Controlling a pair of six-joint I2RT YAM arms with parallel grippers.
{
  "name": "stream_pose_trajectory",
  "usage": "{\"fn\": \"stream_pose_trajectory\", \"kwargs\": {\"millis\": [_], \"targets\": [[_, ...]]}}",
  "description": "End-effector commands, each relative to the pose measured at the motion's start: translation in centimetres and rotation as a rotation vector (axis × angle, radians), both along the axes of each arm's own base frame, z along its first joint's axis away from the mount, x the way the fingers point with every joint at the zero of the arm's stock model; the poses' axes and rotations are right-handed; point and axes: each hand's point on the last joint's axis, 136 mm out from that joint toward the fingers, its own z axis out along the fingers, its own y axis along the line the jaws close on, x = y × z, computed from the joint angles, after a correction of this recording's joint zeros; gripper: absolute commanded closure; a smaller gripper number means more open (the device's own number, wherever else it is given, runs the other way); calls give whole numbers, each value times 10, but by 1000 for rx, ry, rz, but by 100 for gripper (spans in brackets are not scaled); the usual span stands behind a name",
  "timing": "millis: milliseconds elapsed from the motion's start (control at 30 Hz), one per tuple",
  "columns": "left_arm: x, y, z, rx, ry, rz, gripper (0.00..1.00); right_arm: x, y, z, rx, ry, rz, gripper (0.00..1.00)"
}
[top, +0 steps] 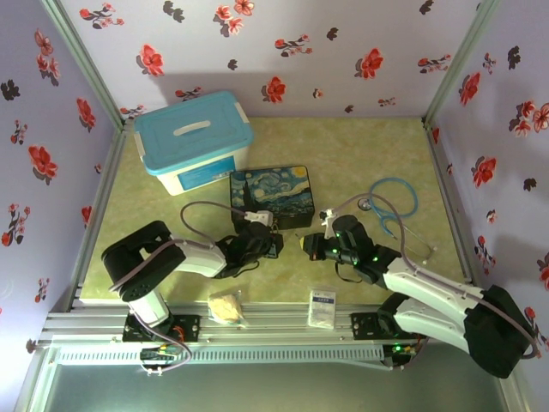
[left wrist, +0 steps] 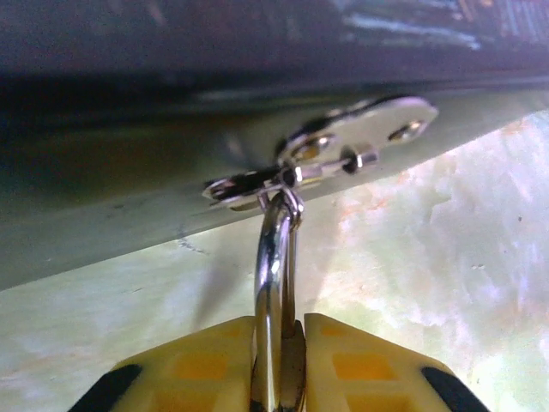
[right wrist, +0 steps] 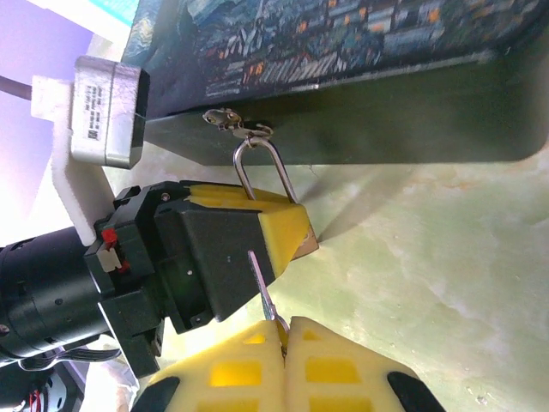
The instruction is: Unlock the padlock with the key
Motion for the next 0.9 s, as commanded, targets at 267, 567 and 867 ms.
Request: {"fn": "stream_pose_trajectory", "kwargs": {"millis": [267, 567, 867], "targets": [[1, 10, 1, -49, 26, 108, 94, -3, 1, -25, 25, 106, -44, 100], [4, 5, 43, -123, 8, 121, 100, -4, 9, -42, 126, 221, -100, 100], [5, 4, 39, -211, 38, 169, 100, -5, 28, -53, 233, 290, -79, 100]]}}
